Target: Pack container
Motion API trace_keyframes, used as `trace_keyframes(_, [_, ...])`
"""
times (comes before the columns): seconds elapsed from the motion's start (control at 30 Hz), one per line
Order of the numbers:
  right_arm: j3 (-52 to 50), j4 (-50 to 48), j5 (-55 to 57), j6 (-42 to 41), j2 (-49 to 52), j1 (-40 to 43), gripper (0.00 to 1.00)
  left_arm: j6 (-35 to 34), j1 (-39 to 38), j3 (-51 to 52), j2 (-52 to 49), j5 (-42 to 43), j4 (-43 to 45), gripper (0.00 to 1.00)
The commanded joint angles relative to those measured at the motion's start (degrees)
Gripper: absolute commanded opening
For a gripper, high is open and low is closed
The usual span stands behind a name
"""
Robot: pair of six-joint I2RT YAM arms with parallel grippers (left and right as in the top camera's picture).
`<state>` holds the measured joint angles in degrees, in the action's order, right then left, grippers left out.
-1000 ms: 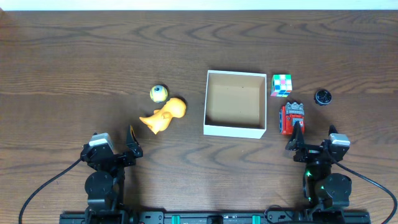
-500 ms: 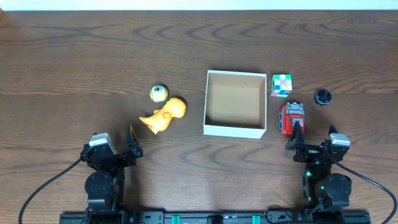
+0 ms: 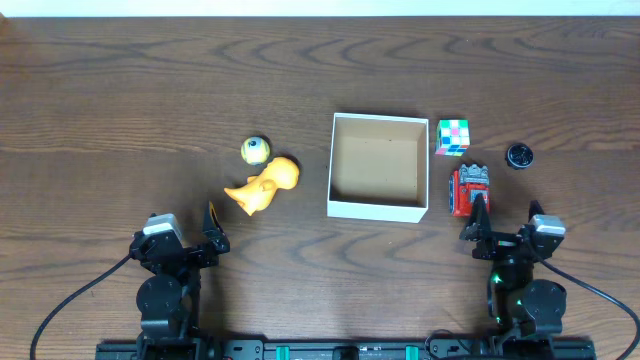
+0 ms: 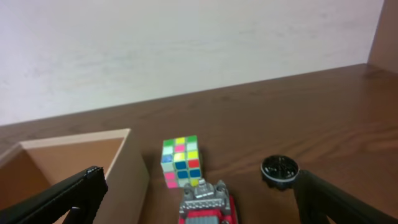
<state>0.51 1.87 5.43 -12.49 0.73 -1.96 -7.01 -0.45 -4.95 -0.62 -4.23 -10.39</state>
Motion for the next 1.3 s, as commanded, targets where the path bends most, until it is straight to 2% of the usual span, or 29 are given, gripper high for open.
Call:
trace_keyframes(0.0, [-0.07, -1.84, -3.28, -1.62, -0.22, -0.31, 0.99, 0.98, -0.13, 1.77, 0.35, 0.55, -0.17, 0.98])
trace_keyframes(0.2, [7.69, -0.83, -5.49, 1.55, 5.11, -0.31, 0.99, 0.98, -0.13, 1.77, 0.35, 0.55, -0.17, 0.98])
trace_keyframes(0.33, [19.39, 3.67, -5.33, 5.77, 16.28, -0.31, 0.99, 0.98, -0.13, 1.77, 0.35, 0.55, -0.17, 0.98])
trace_keyframes(0.6, [48.22, 25.18, -4.66, 5.99, 44.39, -0.31, 0.99, 0.98, -0.13, 1.77, 0.35, 0.55, -0.17, 0.98])
trace_keyframes(0.73, [58.49, 34.29, -4.63, 7.28, 54.99, -0.31, 0.99, 0.98, -0.13, 1.77, 0.35, 0.55, -0.17, 0.98])
trace_keyframes(0.9, [61.31, 37.92, -4.2, 10.43, 62.31, -0.31, 0.99, 0.98, -0.13, 1.77, 0.35, 0.55, -0.17, 0.98])
trace_keyframes(1.07, [61.29, 40.81, -4.35, 10.45, 65.72, -0.26, 0.99, 0.98, -0.13, 1.77, 0.35, 0.55, -0.17, 0.98])
trace_keyframes(1.27, [61.29, 43.01, -3.67, 15.78, 69.85, -0.24, 0.99, 0.98, -0.13, 1.77, 0.35, 0.55, -0.17, 0.98])
